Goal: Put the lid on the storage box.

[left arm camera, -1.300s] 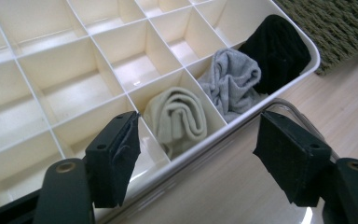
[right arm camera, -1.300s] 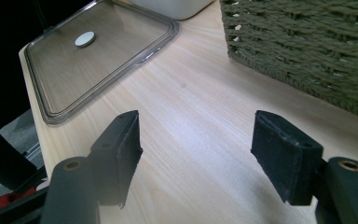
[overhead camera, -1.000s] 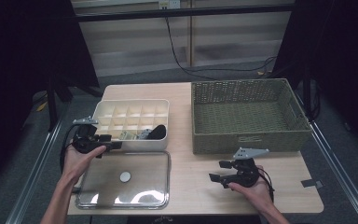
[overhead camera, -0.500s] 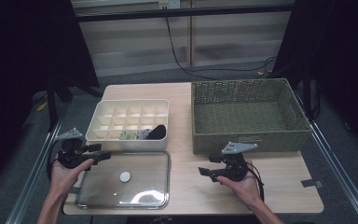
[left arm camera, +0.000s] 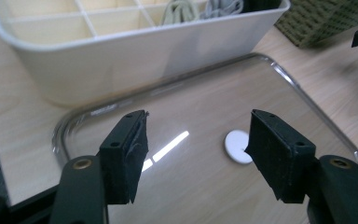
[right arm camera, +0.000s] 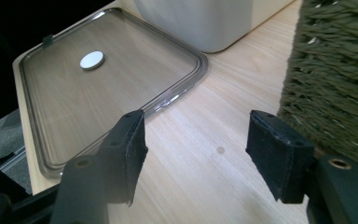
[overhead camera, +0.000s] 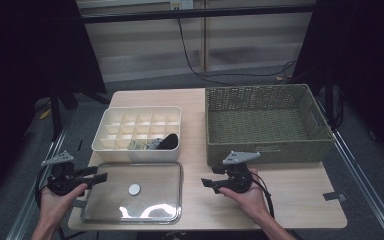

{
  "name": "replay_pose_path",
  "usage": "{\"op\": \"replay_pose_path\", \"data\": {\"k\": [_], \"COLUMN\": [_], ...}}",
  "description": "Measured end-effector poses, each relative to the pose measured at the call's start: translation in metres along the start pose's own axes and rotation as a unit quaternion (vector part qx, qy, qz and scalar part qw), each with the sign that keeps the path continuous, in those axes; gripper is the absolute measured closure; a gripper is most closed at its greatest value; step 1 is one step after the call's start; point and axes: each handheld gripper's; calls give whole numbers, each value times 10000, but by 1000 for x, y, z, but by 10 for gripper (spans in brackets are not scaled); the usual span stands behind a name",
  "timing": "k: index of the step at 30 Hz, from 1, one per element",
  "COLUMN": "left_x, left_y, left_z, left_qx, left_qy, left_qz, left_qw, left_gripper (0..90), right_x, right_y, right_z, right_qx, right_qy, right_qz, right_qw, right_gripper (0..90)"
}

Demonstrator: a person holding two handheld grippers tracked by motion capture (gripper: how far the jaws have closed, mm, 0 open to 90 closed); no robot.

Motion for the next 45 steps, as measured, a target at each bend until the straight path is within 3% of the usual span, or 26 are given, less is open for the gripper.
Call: {"op": "replay_pose_path", "data": {"k": [4, 13, 24, 30, 39, 45], "left_x": [12, 45, 69, 70, 64, 61], "left_y": [6, 24, 37, 37, 34, 36], "left_z": [-1, -5, -1, 6, 12, 15], "left_qx": [14, -96, -235, -289, -308, -346], "left_qy": [-7, 72, 268, 420, 560, 557], "left_qz": [-158, -553, -727, -734, -655, -570], "left_qw": [9999, 9984, 9967, 9960, 9958, 9962], "left_gripper": [388, 418, 493, 434, 446, 506], "right_x": [-9, -22, -31, -31, -33, -34], "right_y": [3, 6, 10, 10, 11, 12], "right_z": [11, 32, 52, 64, 75, 83], "right_qx": [-105, -365, -455, -499, -481, -429], "right_qy": [195, 333, 518, 612, 708, 738], "right_qz": [53, -44, -150, -107, -33, 5], "right_qw": [9997, 9988, 9975, 9968, 9963, 9964], "right_gripper": [359, 416, 515, 539, 570, 619]}}
Point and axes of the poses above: each handheld gripper's, and its own axes: z roughly forward along the jaws, x roughly out of its underside, y roughly to its left, and after that the axes turned 14 degrees about y, right-handed
